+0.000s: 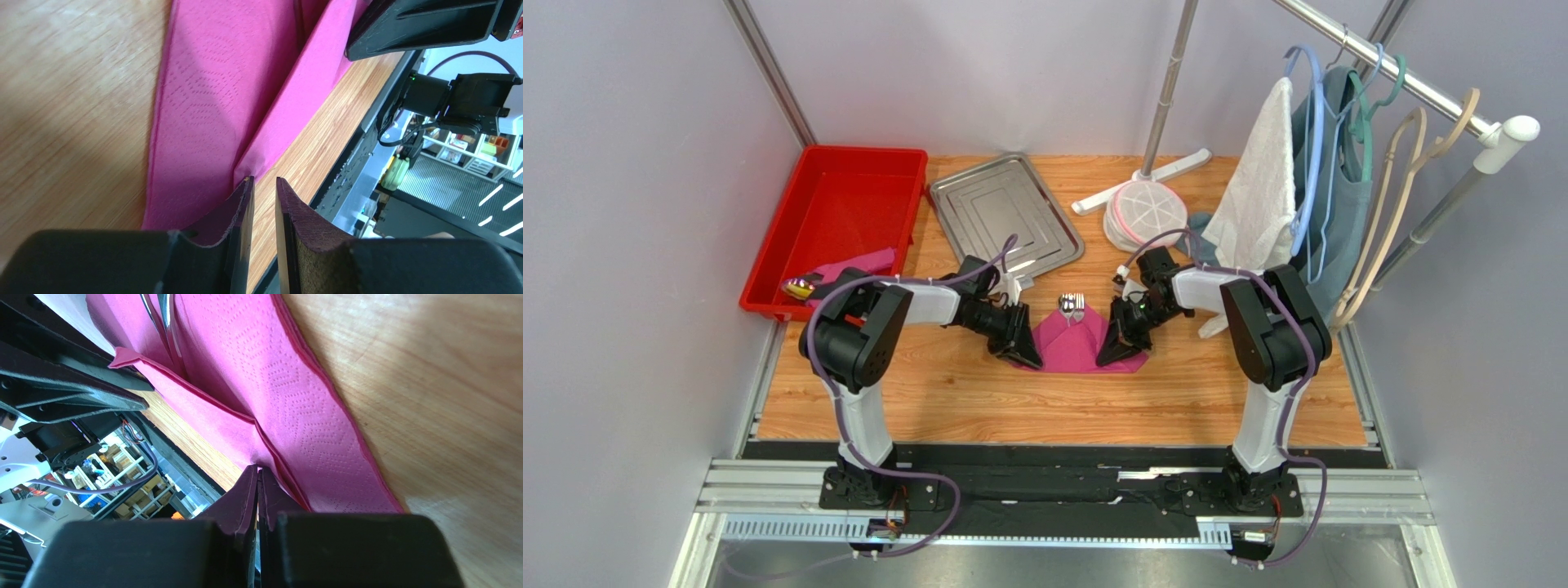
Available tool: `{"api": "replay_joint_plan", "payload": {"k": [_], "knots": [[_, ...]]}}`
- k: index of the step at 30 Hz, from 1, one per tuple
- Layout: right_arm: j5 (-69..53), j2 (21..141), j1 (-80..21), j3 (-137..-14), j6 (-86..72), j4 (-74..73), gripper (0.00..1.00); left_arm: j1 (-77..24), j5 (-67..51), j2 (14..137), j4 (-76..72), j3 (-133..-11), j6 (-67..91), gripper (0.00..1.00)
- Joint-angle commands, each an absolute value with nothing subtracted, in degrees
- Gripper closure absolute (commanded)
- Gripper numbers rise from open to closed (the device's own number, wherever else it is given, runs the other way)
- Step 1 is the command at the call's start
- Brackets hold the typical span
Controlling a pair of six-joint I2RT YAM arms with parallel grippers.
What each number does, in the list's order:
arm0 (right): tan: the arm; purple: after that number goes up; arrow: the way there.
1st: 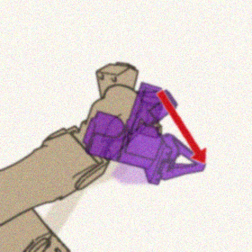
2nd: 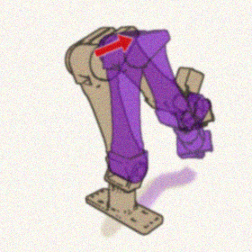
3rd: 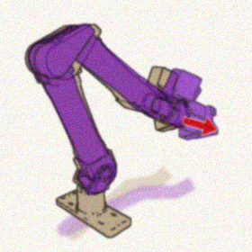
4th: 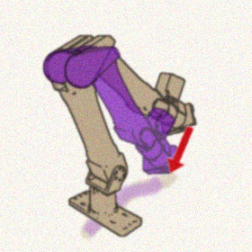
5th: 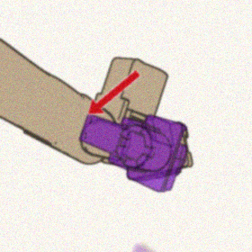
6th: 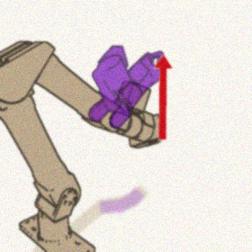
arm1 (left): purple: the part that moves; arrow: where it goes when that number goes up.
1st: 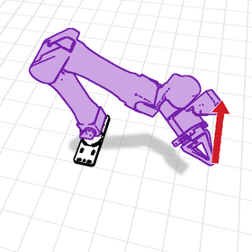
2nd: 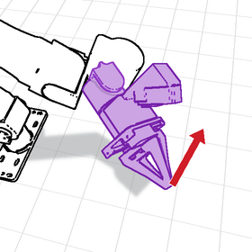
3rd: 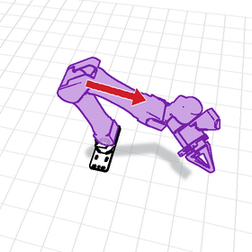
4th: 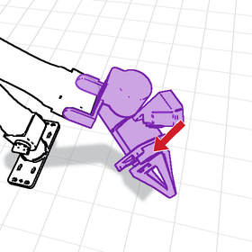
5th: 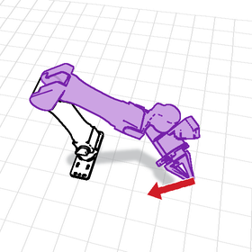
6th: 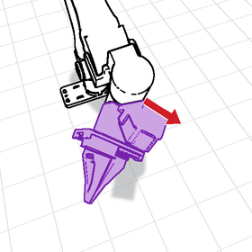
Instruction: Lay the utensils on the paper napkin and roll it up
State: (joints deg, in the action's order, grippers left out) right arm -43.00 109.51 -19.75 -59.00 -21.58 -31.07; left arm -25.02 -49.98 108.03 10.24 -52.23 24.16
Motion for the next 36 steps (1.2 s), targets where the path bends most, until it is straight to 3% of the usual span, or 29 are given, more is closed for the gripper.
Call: {"api": "replay_joint_plan", "payload": {"k": [1,6,13,16,24,36], "knots": [[-39.2,110.3,-19.78,-60.38,-19.86,-30.59,0.96,-23.03,-46.23,108.02,13.18,-51.86,21.71,0.72],[-38.85,110.13,-19.86,-60.64,-19.6,-31.02,0.96,-22.68,-46.58,107.49,13.71,-51.15,21.18,0.76],[-46.74,103.9,-20.47,-61.08,-20.56,-28.48,0.85,-22.68,-47.11,108.98,13.36,-51.68,21.97,0.94],[-49.21,101.78,-22.23,-61.17,-21.18,-28.12,0.84,-22.68,-47.2,109.25,13.36,-51.85,22.24,0.99],[-50.63,103.44,-26.89,-59.41,-24.08,-25.93,0.85,-22.68,-47.72,109.42,13.45,-52.29,22.32,1.0],[-47.38,109.07,-25.58,-59.24,-22.24,-25.75,0.88,-22.68,-48.34,109.69,13.01,-52.21,22.5,1.0]]}}
